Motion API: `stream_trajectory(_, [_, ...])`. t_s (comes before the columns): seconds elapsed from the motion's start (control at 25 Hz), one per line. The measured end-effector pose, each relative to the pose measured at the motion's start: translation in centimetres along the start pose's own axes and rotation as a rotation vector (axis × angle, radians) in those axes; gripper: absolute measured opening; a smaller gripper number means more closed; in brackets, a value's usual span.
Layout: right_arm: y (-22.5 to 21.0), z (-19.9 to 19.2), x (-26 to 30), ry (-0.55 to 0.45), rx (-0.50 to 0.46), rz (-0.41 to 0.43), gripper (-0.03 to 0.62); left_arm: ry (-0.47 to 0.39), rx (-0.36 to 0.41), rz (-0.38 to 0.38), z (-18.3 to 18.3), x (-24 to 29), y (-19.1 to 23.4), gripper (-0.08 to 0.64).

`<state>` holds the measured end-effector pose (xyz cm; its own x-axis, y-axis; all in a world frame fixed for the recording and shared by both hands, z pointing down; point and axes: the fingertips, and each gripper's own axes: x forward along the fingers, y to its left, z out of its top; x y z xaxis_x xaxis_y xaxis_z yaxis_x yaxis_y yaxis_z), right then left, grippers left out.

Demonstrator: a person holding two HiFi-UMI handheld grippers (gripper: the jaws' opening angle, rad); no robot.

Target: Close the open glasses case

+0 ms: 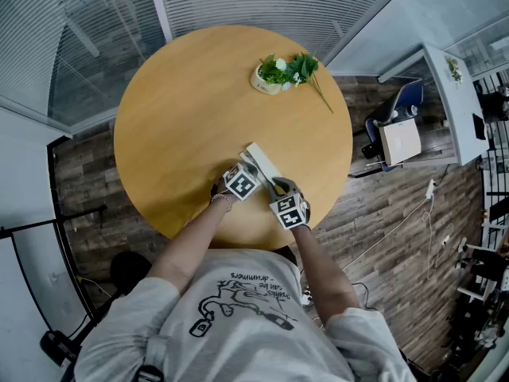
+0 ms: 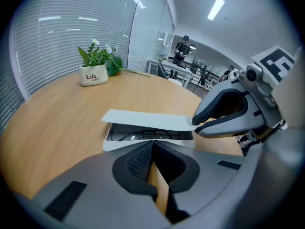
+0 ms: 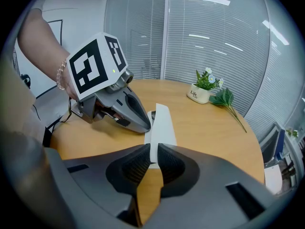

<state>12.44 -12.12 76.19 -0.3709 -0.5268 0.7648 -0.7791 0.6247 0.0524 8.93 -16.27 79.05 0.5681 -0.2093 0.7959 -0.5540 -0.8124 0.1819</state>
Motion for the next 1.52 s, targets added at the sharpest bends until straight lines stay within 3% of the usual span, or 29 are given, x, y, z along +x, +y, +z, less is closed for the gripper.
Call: stream_trajectory(1.52, [1.2, -0.2, 0.4, 0.025, -0.02, 0.014, 0.06, 0.002, 0.005, -0.012, -0.1, -0.1, -0.1, 0.018])
